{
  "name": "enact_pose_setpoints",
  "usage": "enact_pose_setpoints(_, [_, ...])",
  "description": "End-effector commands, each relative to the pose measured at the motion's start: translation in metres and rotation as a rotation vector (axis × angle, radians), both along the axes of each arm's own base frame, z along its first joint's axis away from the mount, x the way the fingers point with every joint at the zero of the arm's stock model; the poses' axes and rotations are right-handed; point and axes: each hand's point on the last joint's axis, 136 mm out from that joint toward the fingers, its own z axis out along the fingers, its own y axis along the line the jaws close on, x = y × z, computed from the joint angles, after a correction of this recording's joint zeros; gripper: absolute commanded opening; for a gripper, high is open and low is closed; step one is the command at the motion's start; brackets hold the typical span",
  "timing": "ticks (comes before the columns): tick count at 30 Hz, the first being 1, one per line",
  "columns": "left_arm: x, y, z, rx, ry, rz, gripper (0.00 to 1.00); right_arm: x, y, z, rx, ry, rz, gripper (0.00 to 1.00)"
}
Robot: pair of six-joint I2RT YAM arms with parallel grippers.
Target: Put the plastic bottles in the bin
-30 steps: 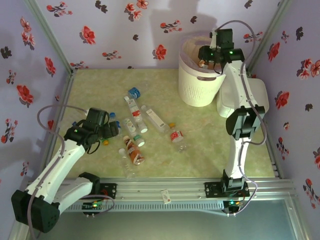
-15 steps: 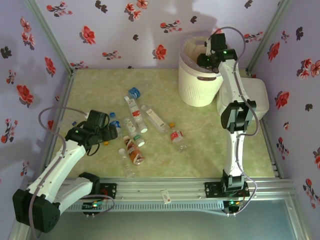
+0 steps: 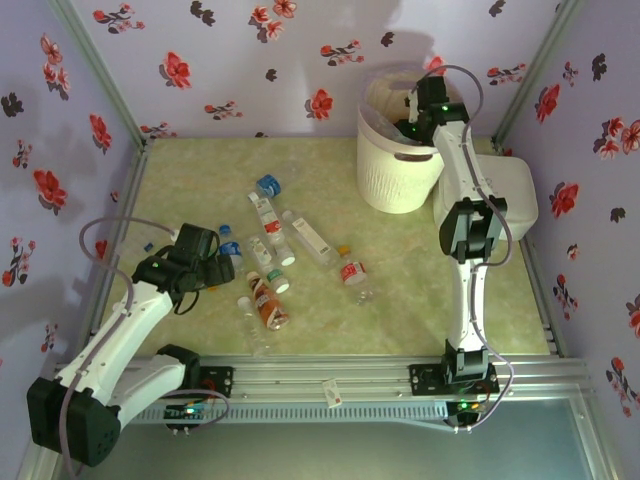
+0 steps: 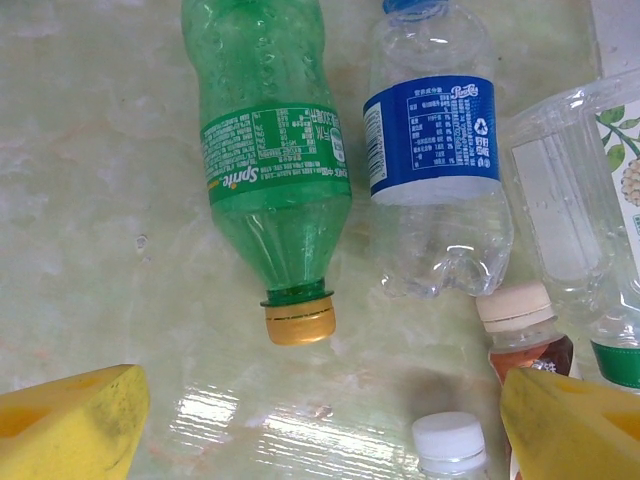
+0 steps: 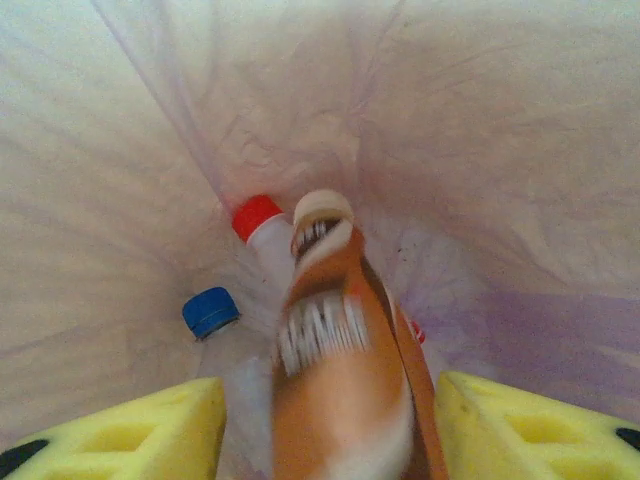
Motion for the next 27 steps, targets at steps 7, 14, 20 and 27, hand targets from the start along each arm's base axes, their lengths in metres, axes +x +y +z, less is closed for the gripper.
enact_pose_setpoints(7, [-0.003,0.012,-0.005,0.022,0.013,0.047,0.92,-0.007,-0.008,0.064,-0.005,-0.122,-0.009,0.69])
enact_pose_setpoints(14, [0.0,0.023,-0.022,-0.015,0.013,0.169,0.88,-0.043,-0.01,0.162,0.028,-0.305,-0.001,0.75])
enact_pose_setpoints(20, [0.02,0.028,-0.031,-0.091,-0.084,0.275,0.85,-0.088,-0.002,0.23,0.121,-0.436,0.041,0.77])
enact_pose_setpoints(27, [0.039,0.039,-0.04,-0.078,-0.088,0.3,0.83,-0.14,0.006,0.264,0.227,-0.522,0.074,0.77])
